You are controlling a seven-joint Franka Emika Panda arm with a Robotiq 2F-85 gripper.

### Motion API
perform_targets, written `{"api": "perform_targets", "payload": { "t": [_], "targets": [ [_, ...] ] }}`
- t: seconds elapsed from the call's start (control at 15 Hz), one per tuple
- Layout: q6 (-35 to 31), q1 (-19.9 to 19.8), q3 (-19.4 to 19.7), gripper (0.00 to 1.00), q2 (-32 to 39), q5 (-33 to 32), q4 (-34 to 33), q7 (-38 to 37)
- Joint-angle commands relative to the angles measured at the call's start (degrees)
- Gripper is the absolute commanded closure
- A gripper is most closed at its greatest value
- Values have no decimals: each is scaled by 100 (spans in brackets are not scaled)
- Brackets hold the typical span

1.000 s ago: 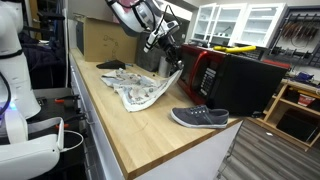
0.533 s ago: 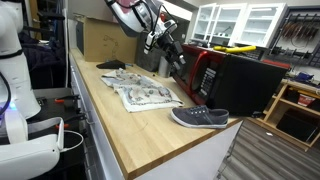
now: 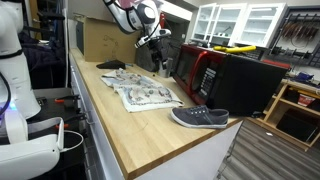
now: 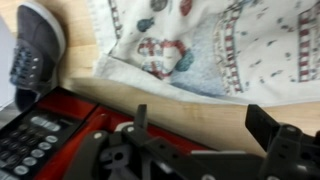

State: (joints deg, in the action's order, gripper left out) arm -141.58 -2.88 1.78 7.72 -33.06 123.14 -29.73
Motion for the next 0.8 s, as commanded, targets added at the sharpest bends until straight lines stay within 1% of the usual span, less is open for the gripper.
{"api": "perform_targets", "payload": {
  "t": [0.0, 0.2, 0.47, 0.53, 0.6, 0.73],
  "targets": [
    [114, 190, -230, 0, 124, 1476, 108, 1162],
    [527, 374, -466, 0, 361, 2491, 132, 1939],
    [1517, 599, -751, 0, 598, 3285, 62, 2565],
    [1722, 646, -806, 12, 624, 3390, 47, 2680],
    [1902, 702, -849, 28, 629, 3458, 36, 2715],
    [2210, 797, -908, 42, 609, 3553, 22, 2727]
  ]
}}
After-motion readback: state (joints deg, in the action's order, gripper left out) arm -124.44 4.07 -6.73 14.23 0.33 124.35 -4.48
